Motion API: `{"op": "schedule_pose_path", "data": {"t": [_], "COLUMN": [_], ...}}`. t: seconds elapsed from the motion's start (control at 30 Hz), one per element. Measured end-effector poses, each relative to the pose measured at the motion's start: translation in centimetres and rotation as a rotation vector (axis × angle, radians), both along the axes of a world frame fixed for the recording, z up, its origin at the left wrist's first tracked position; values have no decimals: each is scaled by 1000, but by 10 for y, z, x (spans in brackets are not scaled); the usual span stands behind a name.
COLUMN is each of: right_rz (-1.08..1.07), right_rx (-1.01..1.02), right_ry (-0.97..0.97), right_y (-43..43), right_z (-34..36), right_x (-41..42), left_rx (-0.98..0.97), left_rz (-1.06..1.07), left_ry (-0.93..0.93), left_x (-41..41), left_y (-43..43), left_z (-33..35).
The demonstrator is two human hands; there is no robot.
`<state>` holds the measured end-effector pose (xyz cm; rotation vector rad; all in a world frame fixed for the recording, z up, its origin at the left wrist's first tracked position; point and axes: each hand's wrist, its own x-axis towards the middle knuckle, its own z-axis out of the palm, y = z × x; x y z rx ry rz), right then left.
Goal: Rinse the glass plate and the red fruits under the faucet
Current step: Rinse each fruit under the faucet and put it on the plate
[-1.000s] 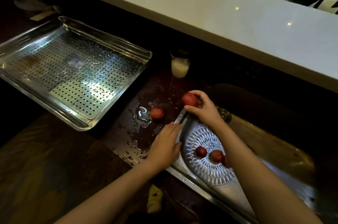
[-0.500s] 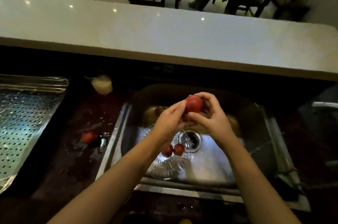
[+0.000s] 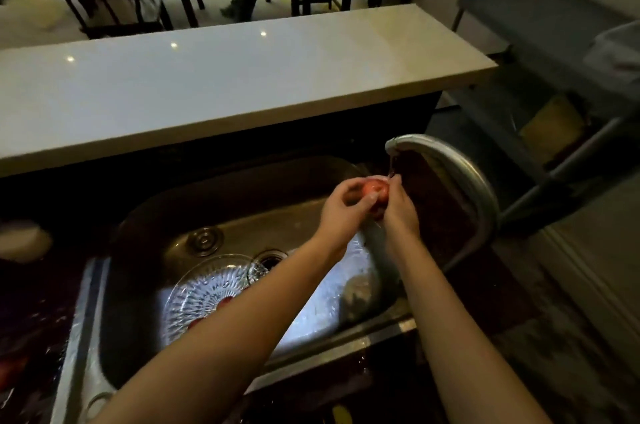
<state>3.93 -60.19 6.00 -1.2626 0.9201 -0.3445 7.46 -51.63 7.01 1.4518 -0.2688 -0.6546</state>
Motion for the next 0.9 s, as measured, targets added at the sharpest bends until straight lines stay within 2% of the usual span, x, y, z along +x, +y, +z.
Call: {"op": "schedule_pose_path", "data": {"t": [0.07, 0.17, 0.23, 0.37, 0.43, 0.63, 0.67, 0.73, 0.8, 0.9], "right_rz": [20, 121, 129, 30, 91, 208, 216, 197, 161, 116], "right_rx": [18, -170, -207, 22, -6, 20, 11, 31, 153, 297], "right_ry": [-61, -92, -129, -118, -106, -122, -127, -157, -215, -307], "right_y": [-8, -14, -19, -25, -24, -28, -28, -28, -26, -17], "right_z": [-5, -12, -17, -16, -18, -10, -8, -6, -7, -9], "right_x": [-3, -12, -15, -14, -13, -7, -7, -8, -8, -2], "left_rx": [44, 90, 107, 140, 152, 189, 166, 72, 41, 186], "left_rz": [-10, -48, -56, -52, -46, -26, -51, -87, -56, 2], "left_ry": [-51, -163, -216, -266, -301, -682, -689, -577, -497, -668], "left_x": [1, 0, -3, -5, -3, 5, 6, 6, 6, 10], "left_y": [-9, -16, -19, -24, -23, -18, -16, -10, -9, -16], "left_z": [-2, -6, -9, -11, -11, -11, -11, -10, -9, -3]}}
